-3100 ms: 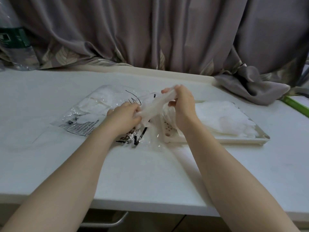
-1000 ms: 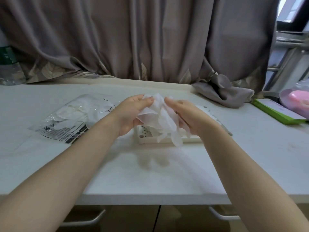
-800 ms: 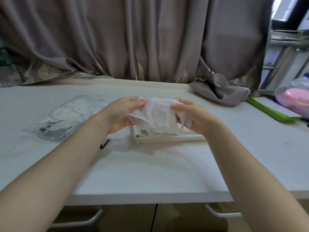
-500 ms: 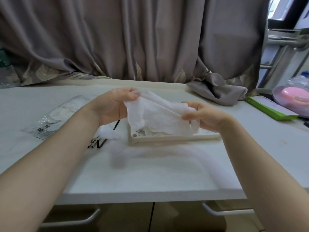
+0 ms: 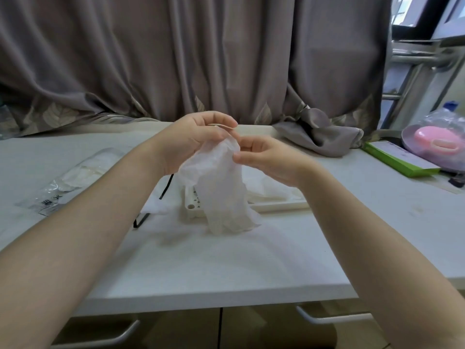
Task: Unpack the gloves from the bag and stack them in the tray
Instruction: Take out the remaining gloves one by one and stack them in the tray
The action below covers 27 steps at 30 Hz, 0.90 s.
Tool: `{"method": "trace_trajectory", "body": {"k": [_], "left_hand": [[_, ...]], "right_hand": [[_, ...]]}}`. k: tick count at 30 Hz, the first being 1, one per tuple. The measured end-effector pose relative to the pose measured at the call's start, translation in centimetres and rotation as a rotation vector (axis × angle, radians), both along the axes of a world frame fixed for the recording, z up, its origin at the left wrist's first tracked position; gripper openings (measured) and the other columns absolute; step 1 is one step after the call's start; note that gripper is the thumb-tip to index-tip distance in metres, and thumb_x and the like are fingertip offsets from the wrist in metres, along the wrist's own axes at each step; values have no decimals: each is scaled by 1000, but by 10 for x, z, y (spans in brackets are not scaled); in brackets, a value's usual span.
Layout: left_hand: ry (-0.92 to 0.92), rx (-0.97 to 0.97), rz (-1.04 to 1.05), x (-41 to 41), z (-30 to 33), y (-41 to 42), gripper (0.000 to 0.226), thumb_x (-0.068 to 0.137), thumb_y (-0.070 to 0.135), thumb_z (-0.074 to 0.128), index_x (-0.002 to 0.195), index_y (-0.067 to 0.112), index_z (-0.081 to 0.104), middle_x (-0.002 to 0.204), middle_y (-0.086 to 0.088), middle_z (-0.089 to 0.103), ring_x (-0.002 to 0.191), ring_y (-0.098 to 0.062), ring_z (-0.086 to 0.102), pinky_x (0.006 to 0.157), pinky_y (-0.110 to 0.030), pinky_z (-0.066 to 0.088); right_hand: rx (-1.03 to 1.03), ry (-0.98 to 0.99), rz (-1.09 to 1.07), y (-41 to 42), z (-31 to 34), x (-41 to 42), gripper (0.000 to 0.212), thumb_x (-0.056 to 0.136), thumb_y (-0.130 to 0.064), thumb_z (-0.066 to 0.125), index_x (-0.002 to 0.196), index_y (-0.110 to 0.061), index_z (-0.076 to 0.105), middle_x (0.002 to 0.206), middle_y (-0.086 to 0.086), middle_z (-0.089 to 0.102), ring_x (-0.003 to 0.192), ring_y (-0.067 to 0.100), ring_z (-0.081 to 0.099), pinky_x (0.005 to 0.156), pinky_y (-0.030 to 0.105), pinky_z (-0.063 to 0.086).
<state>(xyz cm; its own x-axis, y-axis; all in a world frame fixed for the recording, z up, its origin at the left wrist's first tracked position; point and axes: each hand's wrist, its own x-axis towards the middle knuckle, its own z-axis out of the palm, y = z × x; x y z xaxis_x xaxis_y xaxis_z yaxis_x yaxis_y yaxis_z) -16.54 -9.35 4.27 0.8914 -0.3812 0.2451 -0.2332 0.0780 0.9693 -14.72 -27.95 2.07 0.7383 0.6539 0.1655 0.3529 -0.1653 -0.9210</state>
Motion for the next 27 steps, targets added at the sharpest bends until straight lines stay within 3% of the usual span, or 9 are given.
{"method": "trace_trajectory", "body": {"k": [3,5,7,9,12,15,21,24,27], "left_hand": [[-2,-85,43,2,-1,6,21,90,-3,47,90,13,59,79,4,71,69,-7,65,65,-20,54],[-5,-67,59,2,-2,12,17,89,1,49,90,14,59,82,3,73,68,-5,65,65,-19,53],[5,-19,52,4,-3,14,13,83,6,54,91,15,59,87,1,74,66,-5,65,62,-17,53],[21,1,27,4,-2,13,15,78,11,56,92,15,59,90,-2,74,66,-6,65,62,-18,53],[28,24,-17,5,2,1,18,77,12,57,94,14,59,93,-3,73,73,-11,68,65,-23,55],[-3,38,-13,8,1,-9,13,81,13,55,93,14,61,96,-5,73,80,-15,69,67,-27,56],[21,60,139,15,-13,1,13,93,11,49,96,17,61,93,-3,74,79,-14,69,69,-27,57],[67,34,137,20,-15,4,22,80,26,59,99,15,61,85,-1,74,71,-11,69,62,-22,56],[75,117,99,29,-14,-3,30,74,28,59,99,11,63,74,3,72,63,-8,67,57,-20,53]], "right_hand": [[0,114,41,-10,-7,5,15,78,-17,59,79,-10,72,80,3,66,78,14,59,87,29,46],[42,225,87,-21,-12,9,21,77,-12,57,62,-16,71,66,-4,63,67,10,57,91,33,46],[73,287,119,-30,-15,13,20,80,-12,56,64,-17,67,71,-3,62,73,12,60,98,41,45],[102,278,134,-31,-17,17,5,82,-19,59,79,-16,61,92,0,65,94,18,62,102,45,41],[80,243,162,-17,-16,17,27,84,-29,62,109,-20,57,114,-1,62,115,18,55,109,41,34],[57,176,147,-2,-14,14,23,91,-12,55,113,-10,59,103,1,66,101,13,62,96,28,47],[89,272,104,-34,-14,21,10,76,-11,58,74,-10,67,67,-2,66,61,9,62,59,18,50],[146,338,120,-56,-15,30,21,74,-2,60,59,-16,65,62,-1,63,57,9,60,57,18,50],[299,399,82,-70,-17,45,14,73,-6,71,85,-9,64,80,3,67,72,14,65,69,25,55]]}}
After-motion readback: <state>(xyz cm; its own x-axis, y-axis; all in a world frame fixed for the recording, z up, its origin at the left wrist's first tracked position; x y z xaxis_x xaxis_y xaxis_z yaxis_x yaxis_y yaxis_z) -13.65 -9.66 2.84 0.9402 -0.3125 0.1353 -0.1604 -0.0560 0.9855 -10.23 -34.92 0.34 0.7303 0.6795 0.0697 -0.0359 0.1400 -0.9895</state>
